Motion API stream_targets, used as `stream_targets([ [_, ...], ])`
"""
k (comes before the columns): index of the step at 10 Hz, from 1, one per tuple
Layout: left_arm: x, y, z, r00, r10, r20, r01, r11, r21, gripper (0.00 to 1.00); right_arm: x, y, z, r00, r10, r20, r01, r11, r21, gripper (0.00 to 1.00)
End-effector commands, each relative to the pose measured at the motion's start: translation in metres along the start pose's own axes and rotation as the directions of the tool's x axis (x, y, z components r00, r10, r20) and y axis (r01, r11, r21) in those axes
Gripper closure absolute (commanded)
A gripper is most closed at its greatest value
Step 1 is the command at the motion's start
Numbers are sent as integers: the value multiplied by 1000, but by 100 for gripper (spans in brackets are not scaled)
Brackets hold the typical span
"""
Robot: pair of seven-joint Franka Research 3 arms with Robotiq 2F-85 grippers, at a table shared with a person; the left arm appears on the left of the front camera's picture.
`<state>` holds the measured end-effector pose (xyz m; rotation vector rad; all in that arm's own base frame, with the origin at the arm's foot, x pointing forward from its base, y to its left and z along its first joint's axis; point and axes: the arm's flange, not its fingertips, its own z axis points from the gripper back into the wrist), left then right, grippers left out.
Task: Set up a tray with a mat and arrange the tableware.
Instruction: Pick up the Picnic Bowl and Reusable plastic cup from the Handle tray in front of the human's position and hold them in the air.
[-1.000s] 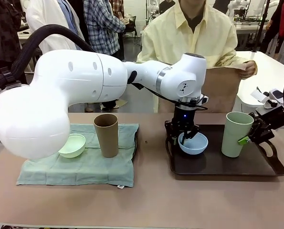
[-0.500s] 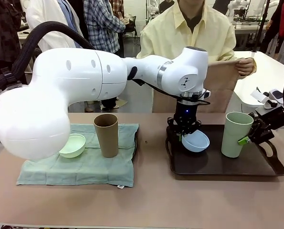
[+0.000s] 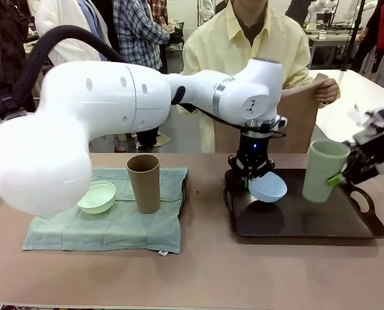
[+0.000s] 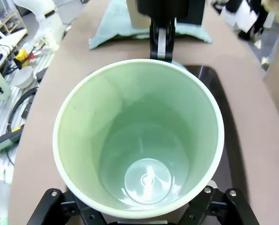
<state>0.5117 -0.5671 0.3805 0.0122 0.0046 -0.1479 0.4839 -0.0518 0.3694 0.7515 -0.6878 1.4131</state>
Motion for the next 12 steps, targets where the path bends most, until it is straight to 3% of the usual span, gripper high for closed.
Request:
stream_targets([
  [1, -27, -3, 59, 996, 12, 87, -13, 1000, 4, 100, 58, 43, 48, 999, 40, -13, -41, 997, -71, 73],
  [4, -67, -13, 137, 974, 5, 228, -9, 1000, 16, 100, 117, 90, 93, 993, 112, -39, -117, 982, -146, 73],
  [7, -93, -13, 180, 947, 41, 318, -47, 999, 10, 100, 151, 118, 113, 989, 138, -42, -144, 976, -166, 73],
  [12, -83, -21, 187, 960, 3, 281, 2, 1000, -18, 100, 153, 114, 121, 985, 165, -45, -170, 970, -176, 73],
])
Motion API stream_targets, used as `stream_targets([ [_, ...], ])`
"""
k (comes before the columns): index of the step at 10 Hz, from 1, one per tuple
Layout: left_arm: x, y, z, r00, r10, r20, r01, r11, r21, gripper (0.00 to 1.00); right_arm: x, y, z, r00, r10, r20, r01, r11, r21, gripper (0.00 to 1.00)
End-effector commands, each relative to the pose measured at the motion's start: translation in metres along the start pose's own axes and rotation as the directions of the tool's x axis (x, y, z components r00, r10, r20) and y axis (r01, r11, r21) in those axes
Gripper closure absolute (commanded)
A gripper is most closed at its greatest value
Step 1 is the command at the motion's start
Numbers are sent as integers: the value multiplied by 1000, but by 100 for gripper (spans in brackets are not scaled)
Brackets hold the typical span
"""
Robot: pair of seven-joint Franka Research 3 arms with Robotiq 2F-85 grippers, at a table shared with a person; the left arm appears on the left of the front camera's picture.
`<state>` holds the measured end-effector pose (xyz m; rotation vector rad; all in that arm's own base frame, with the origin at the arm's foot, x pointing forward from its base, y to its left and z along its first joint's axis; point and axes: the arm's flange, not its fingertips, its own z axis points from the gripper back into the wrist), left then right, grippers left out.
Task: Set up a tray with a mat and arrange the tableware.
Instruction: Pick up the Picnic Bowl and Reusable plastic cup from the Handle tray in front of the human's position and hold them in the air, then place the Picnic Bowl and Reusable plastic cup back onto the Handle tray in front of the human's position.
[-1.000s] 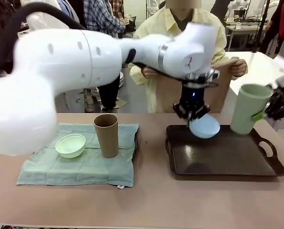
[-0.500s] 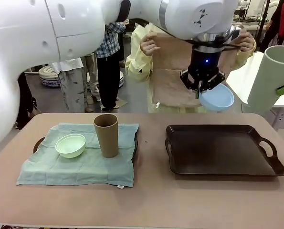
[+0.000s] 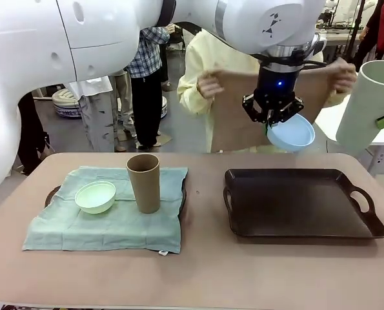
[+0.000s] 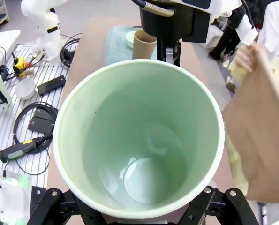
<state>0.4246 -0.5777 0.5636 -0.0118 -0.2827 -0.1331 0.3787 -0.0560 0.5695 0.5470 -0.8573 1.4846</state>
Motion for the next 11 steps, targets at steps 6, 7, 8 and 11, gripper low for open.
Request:
stream_targets([
  [6, 4, 0, 4, 1000, -12, -3, 12, 1000, -17, 100, 1, -1, 0, 1000, 6, -4, -6, 1000, -3, 73],
  [7, 4, 0, 4, 1000, -12, -3, 12, 1000, -17, 100, 1, -1, 0, 1000, 6, -4, -6, 1000, -3, 73],
  [8, 4, 0, 4, 1000, -12, -3, 12, 1000, -17, 100, 1, -1, 0, 1000, 6, -4, -6, 1000, -3, 73],
  [11, 4, 0, 4, 1000, -12, -3, 12, 1000, -17, 100, 1, -1, 0, 1000, 6, -4, -6, 1000, -3, 73],
])
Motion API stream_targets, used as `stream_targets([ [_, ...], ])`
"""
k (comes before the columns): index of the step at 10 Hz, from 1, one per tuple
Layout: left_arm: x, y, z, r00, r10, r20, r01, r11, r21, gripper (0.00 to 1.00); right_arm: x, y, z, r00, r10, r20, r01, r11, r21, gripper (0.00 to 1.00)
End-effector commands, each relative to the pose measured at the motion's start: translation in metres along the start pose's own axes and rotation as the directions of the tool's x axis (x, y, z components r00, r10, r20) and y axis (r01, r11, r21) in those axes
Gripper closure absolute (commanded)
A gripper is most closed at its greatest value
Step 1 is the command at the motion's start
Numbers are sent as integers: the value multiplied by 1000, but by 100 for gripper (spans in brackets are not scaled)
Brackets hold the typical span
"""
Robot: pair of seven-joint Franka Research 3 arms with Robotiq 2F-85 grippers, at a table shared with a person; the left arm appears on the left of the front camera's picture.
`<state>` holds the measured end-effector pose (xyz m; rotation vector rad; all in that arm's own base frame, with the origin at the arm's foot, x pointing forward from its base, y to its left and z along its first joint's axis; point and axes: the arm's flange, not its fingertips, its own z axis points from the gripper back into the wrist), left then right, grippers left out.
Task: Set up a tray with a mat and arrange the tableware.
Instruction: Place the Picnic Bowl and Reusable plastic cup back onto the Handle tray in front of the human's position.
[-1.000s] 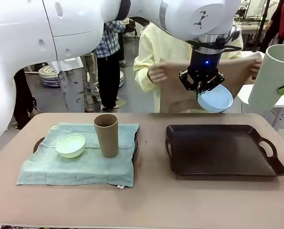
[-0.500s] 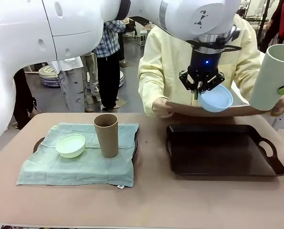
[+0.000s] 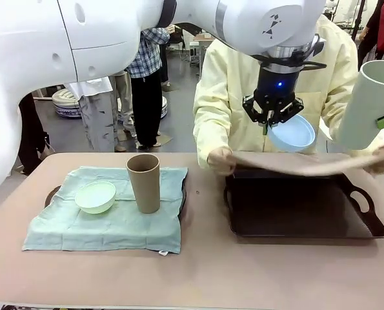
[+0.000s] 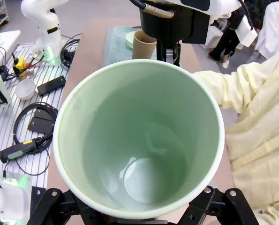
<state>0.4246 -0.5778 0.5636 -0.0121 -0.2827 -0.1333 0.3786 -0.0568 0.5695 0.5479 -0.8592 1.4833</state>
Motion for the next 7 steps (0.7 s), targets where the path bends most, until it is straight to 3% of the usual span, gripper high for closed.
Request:
stream_targets([
  [1, 4, 0, 3, 1000, -12, -3, 12, 1000, -17, 100, 1, -1, -1, 1000, 7, -5, -7, 1000, -2, 73],
  [7, 4, 0, 3, 1000, -12, -3, 12, 1000, -17, 100, 1, -1, -1, 1000, 7, -5, -7, 1000, -2, 73],
])
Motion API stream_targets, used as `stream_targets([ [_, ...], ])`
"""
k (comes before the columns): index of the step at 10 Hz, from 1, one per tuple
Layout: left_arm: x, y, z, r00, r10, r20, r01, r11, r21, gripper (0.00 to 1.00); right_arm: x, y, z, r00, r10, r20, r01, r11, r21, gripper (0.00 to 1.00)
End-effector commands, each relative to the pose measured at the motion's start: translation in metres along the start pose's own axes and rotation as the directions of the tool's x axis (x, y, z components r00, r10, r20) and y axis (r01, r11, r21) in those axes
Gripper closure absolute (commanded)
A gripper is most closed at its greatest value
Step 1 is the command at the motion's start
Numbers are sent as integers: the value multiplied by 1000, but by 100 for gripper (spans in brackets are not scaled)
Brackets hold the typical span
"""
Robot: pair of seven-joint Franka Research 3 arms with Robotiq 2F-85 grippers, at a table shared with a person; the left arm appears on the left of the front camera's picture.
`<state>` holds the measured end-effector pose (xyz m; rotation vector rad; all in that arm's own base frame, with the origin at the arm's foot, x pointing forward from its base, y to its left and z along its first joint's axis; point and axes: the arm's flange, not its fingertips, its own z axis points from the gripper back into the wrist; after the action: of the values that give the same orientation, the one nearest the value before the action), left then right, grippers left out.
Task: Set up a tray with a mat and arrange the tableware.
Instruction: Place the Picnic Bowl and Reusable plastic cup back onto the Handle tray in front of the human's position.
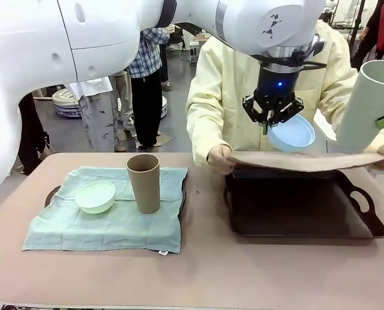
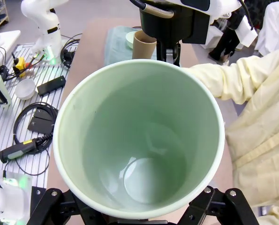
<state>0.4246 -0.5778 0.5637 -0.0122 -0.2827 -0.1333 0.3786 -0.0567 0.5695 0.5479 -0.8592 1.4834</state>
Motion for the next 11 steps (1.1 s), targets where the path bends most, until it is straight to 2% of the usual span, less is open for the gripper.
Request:
stream_targets([
  [1, 4, 0, 3, 1000, -12, -3, 12, 1000, -17, 100, 1, -1, -1, 1000, 6, -5, -6, 1000, -2, 73],
  [11, 4, 0, 3, 1000, -12, -3, 12, 1000, -17, 100, 1, -1, -1, 1000, 6, -5, -6, 1000, -2, 73],
])
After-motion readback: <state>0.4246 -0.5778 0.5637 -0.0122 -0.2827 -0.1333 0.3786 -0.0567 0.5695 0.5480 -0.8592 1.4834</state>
